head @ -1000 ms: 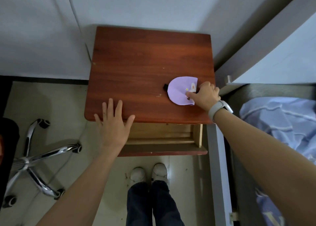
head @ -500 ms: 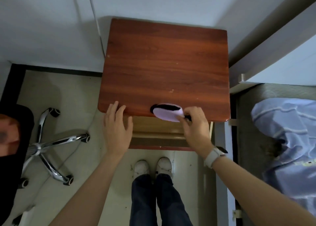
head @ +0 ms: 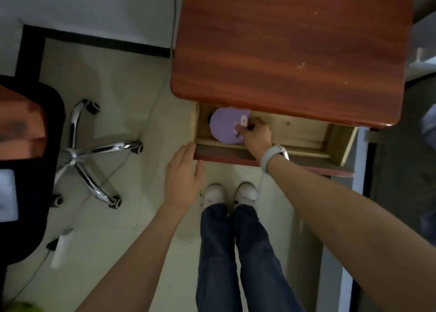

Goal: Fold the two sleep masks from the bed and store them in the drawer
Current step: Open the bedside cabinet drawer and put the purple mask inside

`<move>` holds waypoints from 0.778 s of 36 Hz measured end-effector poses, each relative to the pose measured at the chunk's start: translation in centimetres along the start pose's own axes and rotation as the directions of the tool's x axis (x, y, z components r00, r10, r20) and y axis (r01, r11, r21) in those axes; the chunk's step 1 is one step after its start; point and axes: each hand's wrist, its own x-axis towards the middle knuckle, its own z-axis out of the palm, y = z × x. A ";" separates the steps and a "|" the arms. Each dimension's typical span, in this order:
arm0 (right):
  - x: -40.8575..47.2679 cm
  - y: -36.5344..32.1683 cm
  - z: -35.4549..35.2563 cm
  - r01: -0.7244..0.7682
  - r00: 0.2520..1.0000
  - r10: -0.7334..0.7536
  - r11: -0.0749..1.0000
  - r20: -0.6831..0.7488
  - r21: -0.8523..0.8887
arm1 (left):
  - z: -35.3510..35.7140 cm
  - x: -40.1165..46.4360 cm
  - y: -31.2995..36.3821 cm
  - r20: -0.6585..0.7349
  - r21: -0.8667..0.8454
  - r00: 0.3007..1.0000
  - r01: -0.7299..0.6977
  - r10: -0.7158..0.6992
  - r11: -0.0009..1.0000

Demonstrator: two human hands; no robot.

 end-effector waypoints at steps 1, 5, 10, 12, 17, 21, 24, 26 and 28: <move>0.5 -0.1 0.3 -0.011 1.000 0.011 1.000 -0.009 -0.017 | 0.0 -0.1 -0.1 0.007 -0.011 1.000 -0.003 0.003 1.000; 1.6 -0.8 1.5 -0.033 0.999 0.029 0.995 -0.039 -0.090 | -0.1 -0.2 -0.5 -0.013 -0.015 0.998 -0.054 0.054 0.998; 2.2 -1.0 2.6 -0.057 0.998 0.054 0.990 -0.022 -0.128 | 0.0 -0.2 -0.8 -0.020 -0.023 0.997 -0.069 0.069 0.997; 2.0 -1.1 2.6 -0.078 0.997 0.077 0.992 -0.010 -0.104 | -0.1 -0.3 -0.7 -0.013 -0.014 0.997 -0.076 0.076 0.997; -0.1 -1.0 1.6 -0.100 0.993 0.097 0.994 -0.067 -0.040 | -0.5 -0.3 -0.2 0.042 0.056 0.997 -0.061 0.059 0.997; -3.8 -1.0 -1.2 -0.014 1.000 0.009 0.980 -0.028 -0.198 | -1.5 -0.5 1.3 0.081 0.146 0.997 -0.002 -0.010 0.989; -7.7 -0.9 -4.6 -0.036 0.999 0.032 0.992 -0.032 -0.117 | -2.4 -1.1 3.6 0.104 0.166 0.995 -0.008 -0.009 0.986; -10.4 -1.0 -7.2 -0.061 0.998 0.058 0.995 -0.033 -0.075 | -2.9 -1.5 5.8 0.132 0.154 0.991 -0.041 0.021 0.987; -12.5 -0.8 -9.6 -0.090 0.996 0.089 0.996 -0.029 -0.023 | -3.3 -1.8 8.2 0.173 0.139 0.983 -0.080 0.056 0.987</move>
